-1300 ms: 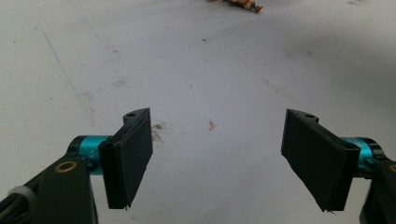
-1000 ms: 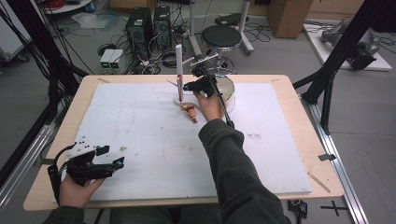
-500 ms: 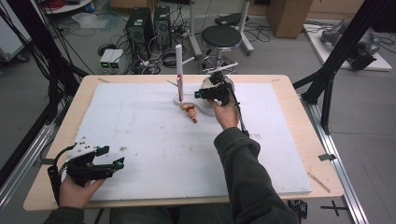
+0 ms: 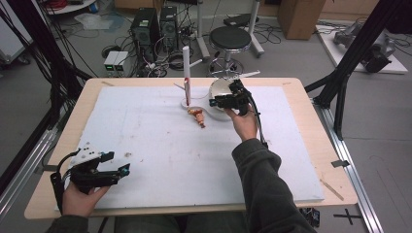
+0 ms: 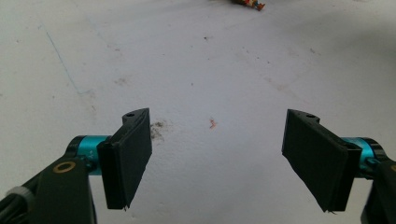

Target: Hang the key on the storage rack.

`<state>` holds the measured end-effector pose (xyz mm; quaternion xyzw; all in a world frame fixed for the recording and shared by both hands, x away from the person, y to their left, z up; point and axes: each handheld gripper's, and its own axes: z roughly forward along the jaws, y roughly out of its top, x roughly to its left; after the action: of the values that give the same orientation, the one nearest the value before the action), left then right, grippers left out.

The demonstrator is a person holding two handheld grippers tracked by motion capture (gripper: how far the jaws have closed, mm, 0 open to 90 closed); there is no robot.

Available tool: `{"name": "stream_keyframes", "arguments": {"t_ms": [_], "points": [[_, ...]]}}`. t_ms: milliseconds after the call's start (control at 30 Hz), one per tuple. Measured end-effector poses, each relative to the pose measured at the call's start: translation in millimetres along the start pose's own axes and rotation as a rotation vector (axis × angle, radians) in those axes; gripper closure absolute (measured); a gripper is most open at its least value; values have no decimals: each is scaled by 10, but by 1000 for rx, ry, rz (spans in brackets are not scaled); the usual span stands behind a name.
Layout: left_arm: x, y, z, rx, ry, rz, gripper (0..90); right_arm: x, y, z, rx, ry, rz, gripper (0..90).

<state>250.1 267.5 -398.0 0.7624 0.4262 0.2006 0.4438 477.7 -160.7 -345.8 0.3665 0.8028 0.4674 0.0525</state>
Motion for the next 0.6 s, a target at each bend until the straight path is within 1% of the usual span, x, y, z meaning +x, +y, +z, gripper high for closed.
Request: {"name": "stream_keyframes", "arguments": {"t_ms": [233,333,467,533,600], "points": [[6,4,2,1,1,1,245,-10,-52,-49,-3,10,4,553],[6,6,3,1,0,3,245,-2,-77,-78,-18,11,-1,536],[2,7,8,1,-1,0,244,-12,-102,-136,-21,19,5,506],[1,9,8,4,-1,6,244,-14,-110,-164,-28,24,9,495],[0,11,7,5,0,6,244,-14,-119,-190,-34,23,3,489]]}}
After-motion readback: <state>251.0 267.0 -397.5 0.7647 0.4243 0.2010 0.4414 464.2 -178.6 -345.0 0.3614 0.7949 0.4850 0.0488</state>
